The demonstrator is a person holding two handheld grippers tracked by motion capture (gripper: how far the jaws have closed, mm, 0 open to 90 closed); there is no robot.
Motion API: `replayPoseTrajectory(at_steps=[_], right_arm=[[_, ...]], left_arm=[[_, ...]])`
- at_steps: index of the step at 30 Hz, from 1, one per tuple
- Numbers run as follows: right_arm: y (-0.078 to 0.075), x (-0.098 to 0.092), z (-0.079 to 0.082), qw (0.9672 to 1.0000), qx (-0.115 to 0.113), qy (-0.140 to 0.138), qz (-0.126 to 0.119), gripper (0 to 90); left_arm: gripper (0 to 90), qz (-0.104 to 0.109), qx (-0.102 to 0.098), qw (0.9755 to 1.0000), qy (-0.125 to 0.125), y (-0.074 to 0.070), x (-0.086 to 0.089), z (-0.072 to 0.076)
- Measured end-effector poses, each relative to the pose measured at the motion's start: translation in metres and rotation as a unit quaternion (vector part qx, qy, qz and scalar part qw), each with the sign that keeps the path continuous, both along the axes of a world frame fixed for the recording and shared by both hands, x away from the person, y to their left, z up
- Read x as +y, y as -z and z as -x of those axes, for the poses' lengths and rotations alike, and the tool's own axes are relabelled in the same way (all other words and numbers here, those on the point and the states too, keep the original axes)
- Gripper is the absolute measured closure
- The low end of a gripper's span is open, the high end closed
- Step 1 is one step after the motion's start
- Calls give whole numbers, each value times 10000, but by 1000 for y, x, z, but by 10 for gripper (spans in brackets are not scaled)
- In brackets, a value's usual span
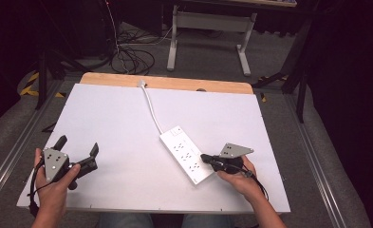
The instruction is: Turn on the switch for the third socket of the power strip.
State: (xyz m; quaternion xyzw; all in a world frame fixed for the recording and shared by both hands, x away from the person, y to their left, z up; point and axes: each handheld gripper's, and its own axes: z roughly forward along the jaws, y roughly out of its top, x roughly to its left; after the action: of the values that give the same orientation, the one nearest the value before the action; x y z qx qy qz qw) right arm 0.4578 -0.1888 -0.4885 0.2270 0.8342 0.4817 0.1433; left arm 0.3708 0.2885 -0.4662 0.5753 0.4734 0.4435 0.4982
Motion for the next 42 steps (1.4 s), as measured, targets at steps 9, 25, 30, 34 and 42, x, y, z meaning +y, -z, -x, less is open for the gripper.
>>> replayPoseTrajectory(at_steps=[9, 25, 30, 34, 42], right_arm=[[0, 1, -1, 10000, 38, 50, -30, 900], [1, 9, -3, 9998, 78, 162, -8, 900], [0, 10, -3, 9998, 83, 168, 16, 900], [0, 10, -3, 9998, 60, 164, 23, 900], [-1, 12, -3, 9997, 31, 188, 121, 900]], left_arm=[[13, -11, 20, 10000, 3, 0, 0, -1], [13, 0, 26, 10000, 3, 0, 0, -1], [13, 24, 35, 10000, -18, 1, 1, 0], [13, 11, 25, 10000, -32, 0, 2, 1], [13, -48, 13, 10000, -7, 1, 1, 6]])
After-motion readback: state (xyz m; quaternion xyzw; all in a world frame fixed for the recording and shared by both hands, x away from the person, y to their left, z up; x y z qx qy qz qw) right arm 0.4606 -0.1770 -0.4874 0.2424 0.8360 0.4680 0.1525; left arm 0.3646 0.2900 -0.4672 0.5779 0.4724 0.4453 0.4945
